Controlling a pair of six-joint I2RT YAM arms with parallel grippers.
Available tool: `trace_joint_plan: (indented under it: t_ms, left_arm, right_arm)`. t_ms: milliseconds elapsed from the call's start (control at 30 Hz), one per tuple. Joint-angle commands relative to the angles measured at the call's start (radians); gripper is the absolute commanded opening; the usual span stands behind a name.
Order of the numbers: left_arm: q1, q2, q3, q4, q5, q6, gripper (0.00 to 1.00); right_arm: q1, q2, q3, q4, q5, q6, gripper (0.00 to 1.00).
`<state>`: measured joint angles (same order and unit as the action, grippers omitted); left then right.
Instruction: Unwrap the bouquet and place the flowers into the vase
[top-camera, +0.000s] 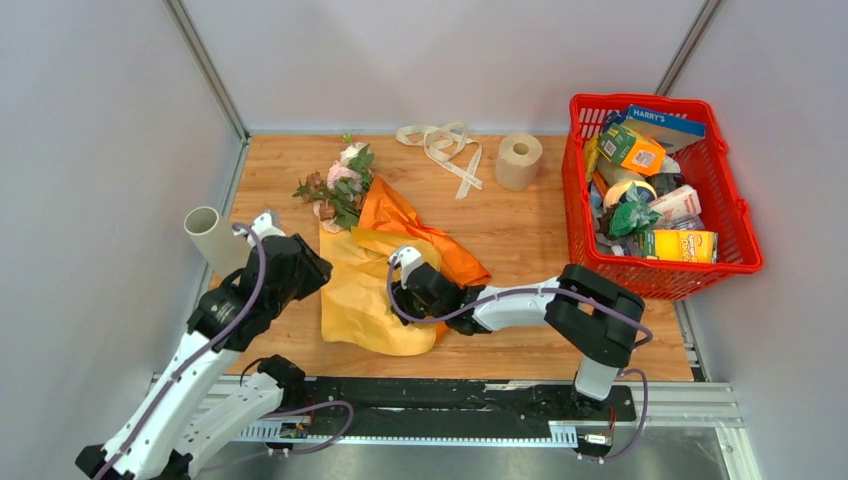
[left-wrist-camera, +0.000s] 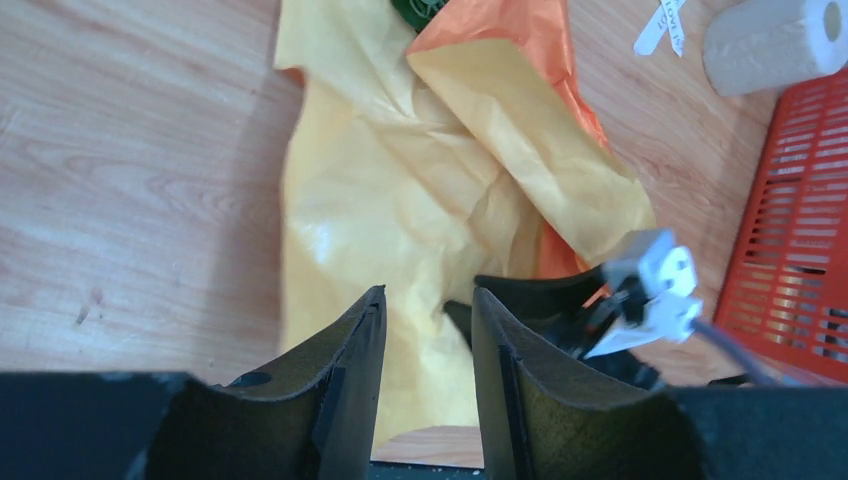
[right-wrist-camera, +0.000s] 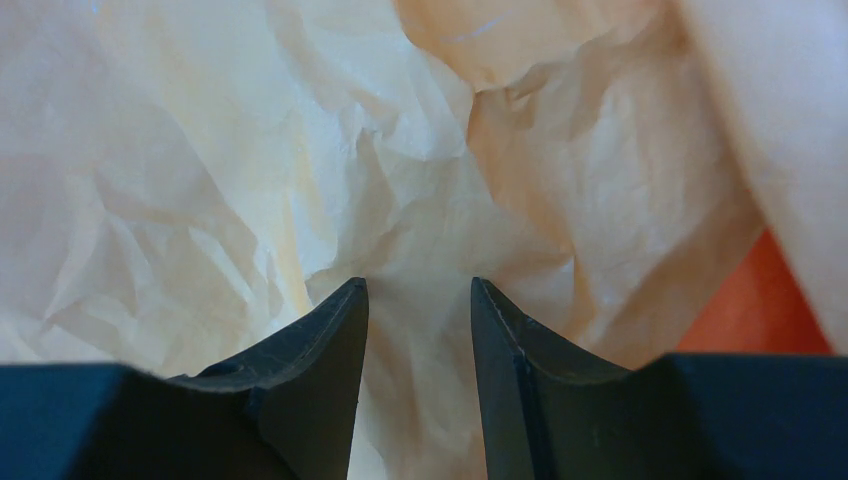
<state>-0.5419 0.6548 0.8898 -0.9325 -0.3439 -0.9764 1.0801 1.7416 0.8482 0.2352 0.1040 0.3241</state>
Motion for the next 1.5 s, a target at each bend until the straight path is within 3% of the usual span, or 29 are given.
trace_joint_plan:
  t_ms: [0, 167, 467, 800, 1000, 1200, 1467]
  left_arm:
    - [-0.003, 0.158, 0.057, 0.109, 0.057, 0.082, 0.45]
    - [-0.003, 0.261, 0.009, 0.247, 0.122, 0.064, 0.45]
    - [0.0, 0.308, -0.287, 0.51, 0.101, -0.062, 0.41]
    - [0.0, 0.428, -0.403, 0.581, 0.12, -0.088, 0.38]
    - [0.002, 0.436, -0.503, 0.621, 0.132, -0.139, 0.39]
    - [0.0, 0.453, -0.551, 0.658, 0.152, -0.15, 0.38]
    - [0.0, 0.421, -0.555, 0.656, 0.16, -0.137, 0.38]
  right_arm:
    - [0.063, 0.058, 0.003, 0.02, 0.092, 0.013, 0.45]
    - [0.09, 0.072, -0.031, 0.022, 0.132, 0.053, 0.45]
    - [0.089, -0.091, -0.064, 0.035, 0.106, 0.044, 0.49]
    - [0.061, -0.287, 0.021, -0.112, 0.115, -0.071, 0.62]
    - [-0.011, -0.232, 0.144, -0.203, 0.141, -0.247, 0.78]
    - [-0.057, -0.172, 0.25, -0.267, 0.174, -0.365, 0.85]
    - [-0.135, -0.064, 0.333, -0.306, 0.06, -0.424, 0.84]
